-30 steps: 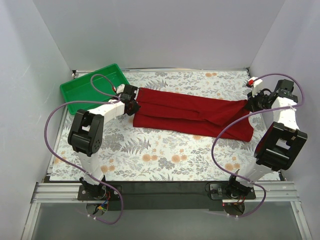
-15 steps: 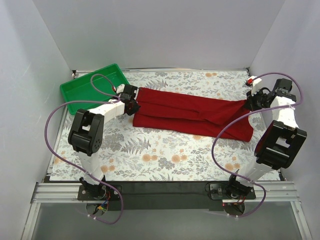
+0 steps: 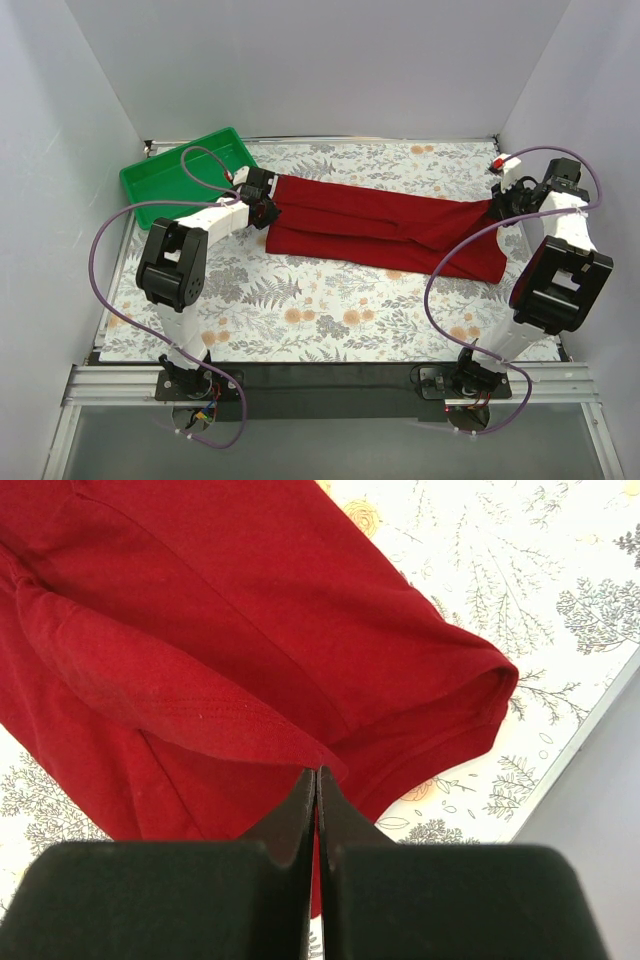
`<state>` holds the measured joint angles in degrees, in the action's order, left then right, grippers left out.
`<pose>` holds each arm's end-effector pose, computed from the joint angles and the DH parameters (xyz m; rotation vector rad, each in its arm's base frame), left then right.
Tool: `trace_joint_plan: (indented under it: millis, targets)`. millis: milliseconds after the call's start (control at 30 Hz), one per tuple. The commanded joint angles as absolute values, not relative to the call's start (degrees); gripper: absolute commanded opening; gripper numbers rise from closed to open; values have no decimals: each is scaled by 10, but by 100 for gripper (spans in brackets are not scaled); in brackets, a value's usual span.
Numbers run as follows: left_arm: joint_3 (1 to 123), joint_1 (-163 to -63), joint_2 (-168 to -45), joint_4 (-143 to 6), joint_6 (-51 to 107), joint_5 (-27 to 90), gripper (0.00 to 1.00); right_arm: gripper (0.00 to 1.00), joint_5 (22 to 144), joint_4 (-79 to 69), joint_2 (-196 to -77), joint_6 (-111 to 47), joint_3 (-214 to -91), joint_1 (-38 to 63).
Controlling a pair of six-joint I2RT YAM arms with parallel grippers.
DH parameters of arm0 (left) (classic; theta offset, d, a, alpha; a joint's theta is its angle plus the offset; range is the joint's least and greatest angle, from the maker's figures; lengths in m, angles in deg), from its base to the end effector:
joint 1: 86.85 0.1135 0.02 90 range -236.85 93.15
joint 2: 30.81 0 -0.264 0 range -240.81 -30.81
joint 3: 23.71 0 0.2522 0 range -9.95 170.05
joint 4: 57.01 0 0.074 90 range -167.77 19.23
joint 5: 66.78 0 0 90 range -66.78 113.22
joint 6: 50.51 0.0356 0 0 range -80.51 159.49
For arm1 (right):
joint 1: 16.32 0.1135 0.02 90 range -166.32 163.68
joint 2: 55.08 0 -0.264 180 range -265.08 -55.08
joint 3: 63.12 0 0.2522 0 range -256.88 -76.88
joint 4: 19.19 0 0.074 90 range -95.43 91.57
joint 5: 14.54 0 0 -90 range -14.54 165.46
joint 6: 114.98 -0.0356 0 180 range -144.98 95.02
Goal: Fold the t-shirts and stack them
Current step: Fold the tshirt
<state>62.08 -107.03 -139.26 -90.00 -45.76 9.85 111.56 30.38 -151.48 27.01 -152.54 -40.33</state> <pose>0.3760 -0.1294 0.1771 -1.4563 2.1102 -0.4482 0.3341 -0.1259 0.2595 -0.7764 2.1824 0.1655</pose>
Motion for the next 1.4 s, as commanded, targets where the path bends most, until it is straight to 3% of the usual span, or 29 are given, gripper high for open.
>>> trace_joint_plan:
  millis: [0, 1367]
  targets:
    - [641, -1064, -1392, -898, -451, 90, 0, 1, 1115, 289, -1520, 262, -1550, -400]
    - [646, -1063, -1407, -889, -447, 97, 0, 1, 1006, 165, -1636, 131, -1587, -350]
